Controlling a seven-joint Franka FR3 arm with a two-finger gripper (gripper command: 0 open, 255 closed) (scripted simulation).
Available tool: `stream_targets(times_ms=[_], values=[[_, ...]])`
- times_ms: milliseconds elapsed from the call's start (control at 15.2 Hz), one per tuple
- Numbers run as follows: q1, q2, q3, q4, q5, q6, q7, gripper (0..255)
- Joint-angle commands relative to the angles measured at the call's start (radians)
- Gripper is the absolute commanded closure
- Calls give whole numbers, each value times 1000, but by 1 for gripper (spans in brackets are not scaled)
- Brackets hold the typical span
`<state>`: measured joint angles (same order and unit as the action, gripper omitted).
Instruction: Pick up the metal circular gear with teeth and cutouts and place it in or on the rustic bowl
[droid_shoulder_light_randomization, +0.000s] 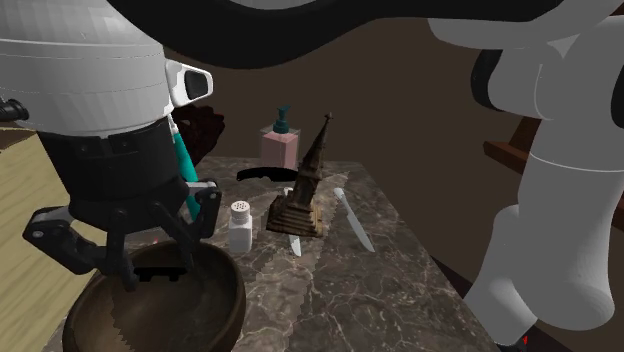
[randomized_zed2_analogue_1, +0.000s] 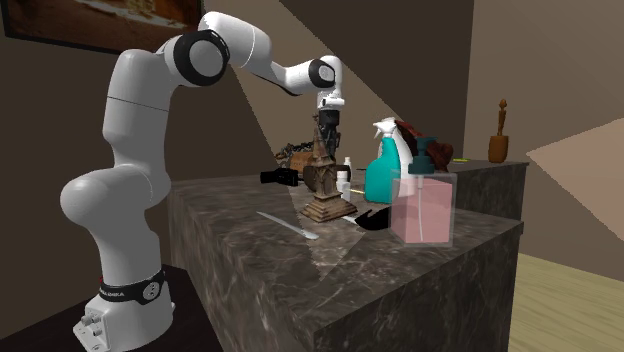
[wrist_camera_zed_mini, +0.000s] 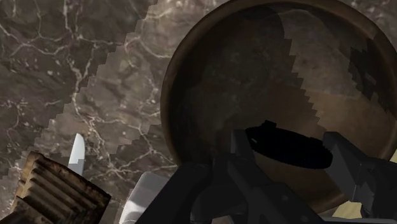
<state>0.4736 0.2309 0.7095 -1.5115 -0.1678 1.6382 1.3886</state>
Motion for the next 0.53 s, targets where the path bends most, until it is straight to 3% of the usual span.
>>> stream_targets(times_ms=[0,66,132,462], values=[[0,0,0,0,0,0,0,255],[0,0,0,0,0,0,0,255],[0,0,0,0,0,0,0,0],[0,0,0,0,0,0,0,0]])
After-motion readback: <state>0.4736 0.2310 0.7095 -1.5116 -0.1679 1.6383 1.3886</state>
